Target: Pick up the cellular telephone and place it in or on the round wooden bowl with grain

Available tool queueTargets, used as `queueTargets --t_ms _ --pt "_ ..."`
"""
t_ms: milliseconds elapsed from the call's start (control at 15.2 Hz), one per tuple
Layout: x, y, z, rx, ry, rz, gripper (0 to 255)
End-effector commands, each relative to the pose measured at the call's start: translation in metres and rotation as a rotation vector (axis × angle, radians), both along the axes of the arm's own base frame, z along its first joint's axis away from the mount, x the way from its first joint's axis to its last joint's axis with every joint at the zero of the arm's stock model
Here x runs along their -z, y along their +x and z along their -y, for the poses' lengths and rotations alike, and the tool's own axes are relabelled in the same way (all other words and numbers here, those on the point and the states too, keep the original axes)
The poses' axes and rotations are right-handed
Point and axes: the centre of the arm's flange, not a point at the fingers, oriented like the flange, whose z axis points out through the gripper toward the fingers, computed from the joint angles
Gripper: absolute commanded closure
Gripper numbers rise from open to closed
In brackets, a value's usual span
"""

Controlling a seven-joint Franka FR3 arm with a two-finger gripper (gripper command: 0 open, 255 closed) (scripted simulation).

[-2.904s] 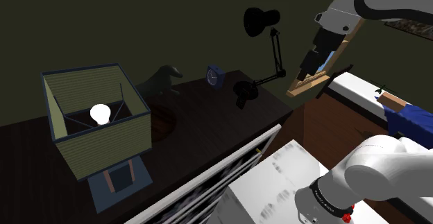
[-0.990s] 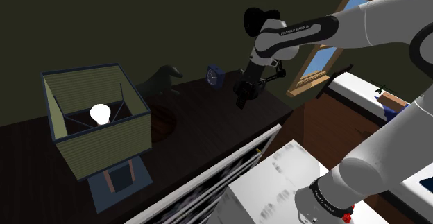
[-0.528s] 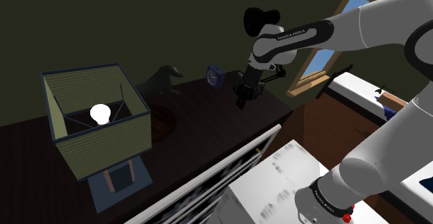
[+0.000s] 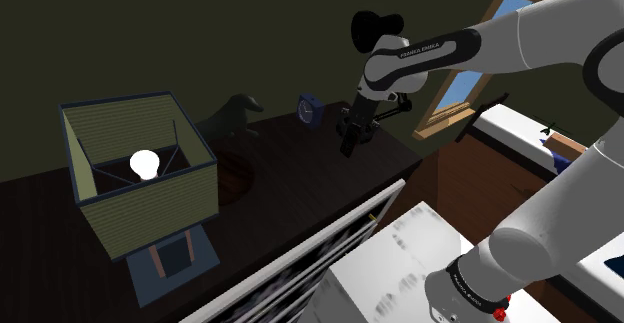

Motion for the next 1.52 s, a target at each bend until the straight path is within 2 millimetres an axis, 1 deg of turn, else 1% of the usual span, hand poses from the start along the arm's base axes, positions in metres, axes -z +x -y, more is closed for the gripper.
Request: queueTargets --t_ms 0,264,1452 --pt "0.0 0.0 0.0 0.0 0.0 0.0 255" --pt "0.0 0.0 0.0 0.0 0.0 0.0 255" --pt "-0.095 0.0 0.0 0.0 0.0 0.0 255"
